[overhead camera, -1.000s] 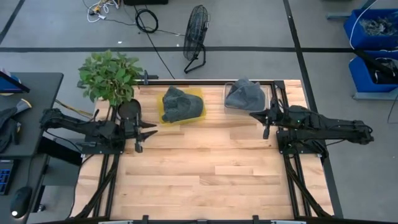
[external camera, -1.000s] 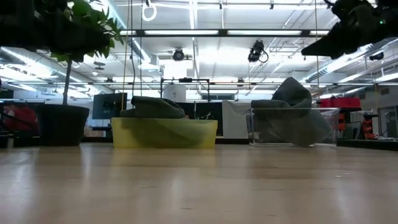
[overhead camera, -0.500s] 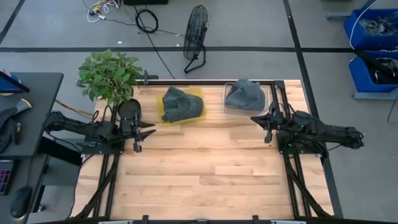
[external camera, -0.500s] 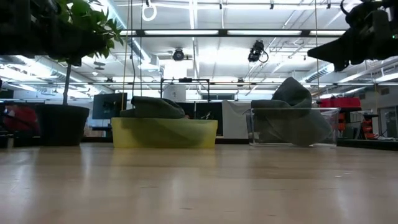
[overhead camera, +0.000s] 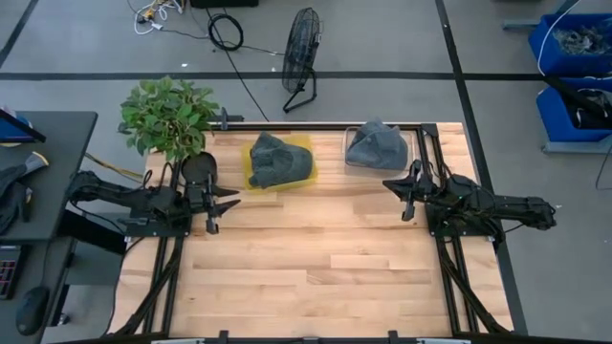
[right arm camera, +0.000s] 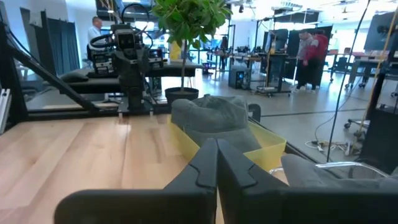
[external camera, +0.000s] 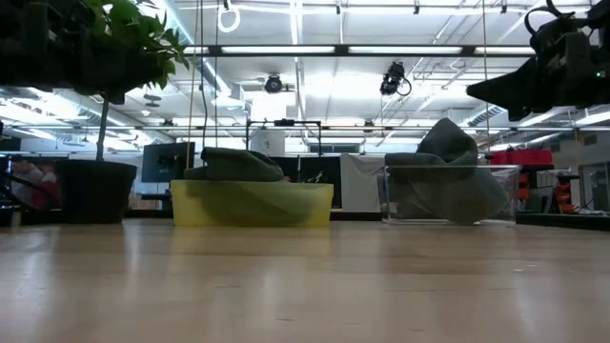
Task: Pick & Place hat
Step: Return to Home Position
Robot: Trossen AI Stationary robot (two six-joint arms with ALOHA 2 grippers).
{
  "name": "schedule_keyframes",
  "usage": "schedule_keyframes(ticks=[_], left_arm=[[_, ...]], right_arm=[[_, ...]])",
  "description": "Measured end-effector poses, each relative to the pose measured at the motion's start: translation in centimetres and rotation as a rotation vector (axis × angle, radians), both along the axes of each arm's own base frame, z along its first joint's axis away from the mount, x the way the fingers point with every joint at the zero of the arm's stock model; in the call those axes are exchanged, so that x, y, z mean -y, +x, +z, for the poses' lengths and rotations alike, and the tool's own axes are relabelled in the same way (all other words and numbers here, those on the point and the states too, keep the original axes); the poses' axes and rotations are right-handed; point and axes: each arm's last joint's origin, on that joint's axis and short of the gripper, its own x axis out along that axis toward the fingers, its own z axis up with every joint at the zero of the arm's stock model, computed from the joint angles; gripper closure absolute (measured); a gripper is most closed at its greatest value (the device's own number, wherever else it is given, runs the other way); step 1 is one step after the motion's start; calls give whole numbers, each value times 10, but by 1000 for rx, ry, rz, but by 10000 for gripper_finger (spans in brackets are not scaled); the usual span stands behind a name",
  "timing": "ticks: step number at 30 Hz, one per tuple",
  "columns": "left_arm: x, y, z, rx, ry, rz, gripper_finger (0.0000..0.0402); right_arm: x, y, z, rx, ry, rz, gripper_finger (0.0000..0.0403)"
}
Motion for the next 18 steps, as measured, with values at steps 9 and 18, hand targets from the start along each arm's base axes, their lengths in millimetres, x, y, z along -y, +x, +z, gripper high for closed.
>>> schedule_keyframes(ticks=[9, 18], left_arm=[[0, 0, 0, 2, -8, 0, 287], [0, 0, 0, 2, -8, 0, 287]], right_arm=[[0, 0, 0, -2, -7, 0, 381], [0, 0, 0, -2, -7, 0, 382]])
